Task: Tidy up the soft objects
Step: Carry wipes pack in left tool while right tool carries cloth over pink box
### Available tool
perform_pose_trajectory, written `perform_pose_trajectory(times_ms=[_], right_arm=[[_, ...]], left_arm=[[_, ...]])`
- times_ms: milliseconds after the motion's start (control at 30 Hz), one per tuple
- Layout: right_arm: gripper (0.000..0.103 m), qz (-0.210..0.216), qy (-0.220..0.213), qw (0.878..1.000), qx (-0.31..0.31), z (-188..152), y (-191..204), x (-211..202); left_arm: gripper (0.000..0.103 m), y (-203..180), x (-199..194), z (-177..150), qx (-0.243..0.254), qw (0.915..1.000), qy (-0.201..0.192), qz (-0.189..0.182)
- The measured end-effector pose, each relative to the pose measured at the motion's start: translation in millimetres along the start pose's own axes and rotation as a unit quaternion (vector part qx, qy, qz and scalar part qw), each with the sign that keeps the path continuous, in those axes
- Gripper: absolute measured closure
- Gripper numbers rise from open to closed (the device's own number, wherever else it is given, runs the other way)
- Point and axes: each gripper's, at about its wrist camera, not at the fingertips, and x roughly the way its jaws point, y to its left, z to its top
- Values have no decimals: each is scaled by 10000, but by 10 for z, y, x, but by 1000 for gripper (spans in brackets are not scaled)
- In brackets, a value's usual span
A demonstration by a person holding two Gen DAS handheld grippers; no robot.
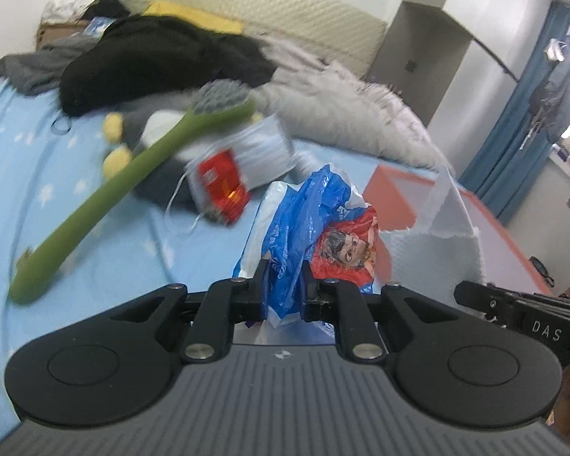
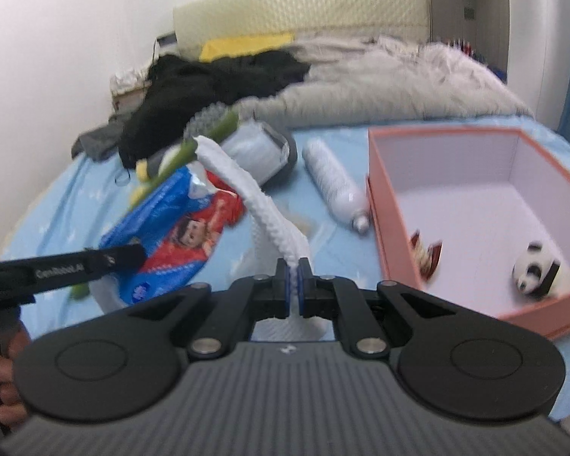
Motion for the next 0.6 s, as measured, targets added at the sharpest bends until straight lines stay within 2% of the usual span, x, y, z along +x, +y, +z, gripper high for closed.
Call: perform_pose_trajectory(times_ms=[333,600], right_arm=[[96,-82,-701,9973,201,517,-249,-385],[96,-522,-1224,9909,195,895,-586,-680]], left_arm=[[86,-572,-126,551,226,9978,-357,-515],[86,-1266,-19,916,674,9916,-445,-1014]])
